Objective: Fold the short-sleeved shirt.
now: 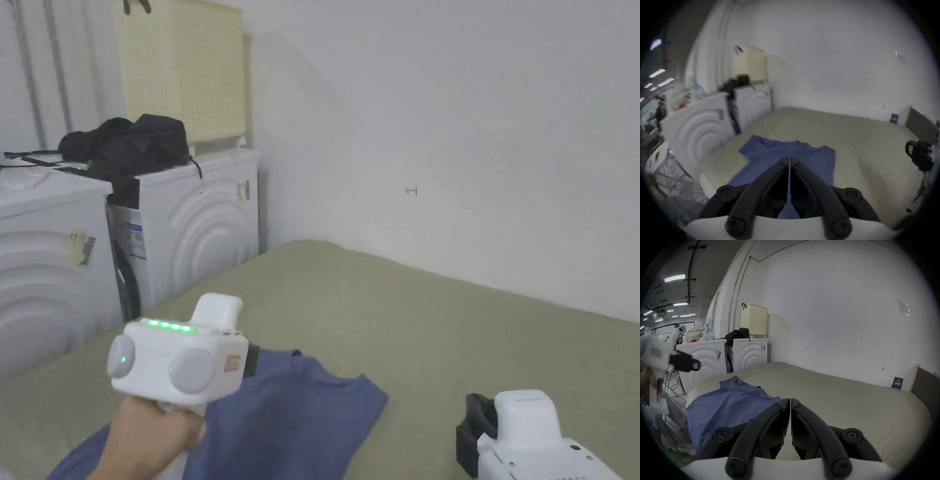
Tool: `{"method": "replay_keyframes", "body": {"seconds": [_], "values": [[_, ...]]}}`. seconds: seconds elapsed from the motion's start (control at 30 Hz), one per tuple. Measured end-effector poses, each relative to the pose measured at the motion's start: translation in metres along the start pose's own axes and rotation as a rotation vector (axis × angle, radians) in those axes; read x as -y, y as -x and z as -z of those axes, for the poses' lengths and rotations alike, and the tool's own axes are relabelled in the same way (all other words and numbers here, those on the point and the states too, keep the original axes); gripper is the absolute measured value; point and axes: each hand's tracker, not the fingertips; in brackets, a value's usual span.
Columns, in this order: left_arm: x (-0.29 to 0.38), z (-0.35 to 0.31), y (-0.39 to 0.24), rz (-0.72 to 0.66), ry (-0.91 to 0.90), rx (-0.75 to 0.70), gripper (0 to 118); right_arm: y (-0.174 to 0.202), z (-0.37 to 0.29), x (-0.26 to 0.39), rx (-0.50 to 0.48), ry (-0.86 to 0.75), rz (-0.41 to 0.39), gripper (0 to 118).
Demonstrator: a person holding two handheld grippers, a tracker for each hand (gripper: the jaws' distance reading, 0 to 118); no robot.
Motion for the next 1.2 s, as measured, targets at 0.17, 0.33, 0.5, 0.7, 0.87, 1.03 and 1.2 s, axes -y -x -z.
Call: {"method": "replay_keyframes", "body": {"seconds": [0.17, 0.33, 0.5, 0.7, 0.87, 1.03, 1.2], "values": [[-0.048, 0.129, -0.001, 0.029, 0.526, 0.247, 3, -0.03, 0.021, 0.025, 0.025, 0.059, -0.012, 9], [-0.034, 0.19, -0.026, 0.074, 0.675, 0.206, 5, -0.054, 0.038, 0.056, 0.044, 0.12, 0.028, 9], [-0.011, 0.21, -0.031, -0.013, 0.694, 0.202, 118, -0.061, 0.051, 0.076, 0.037, 0.159, 0.03, 9], [0.013, 0.197, -0.039, 0.008, 0.719, 0.183, 102, -0.059, 0.052, 0.082, 0.038, 0.157, 0.063, 9], [0.024, 0.215, -0.036, 0.097, 0.704, 0.097, 66, -0.055, 0.053, 0.077, 0.038, 0.145, 0.064, 9], [0.004, 0.204, -0.037, 0.006, 0.59, 0.164, 4, -0.058, 0.048, 0.074, 0.04, 0.136, 0.067, 9], [-0.023, 0.178, -0.078, 0.113, 0.551, 0.183, 4, -0.071, 0.037, 0.069, 0.075, 0.133, 0.086, 9]]}}
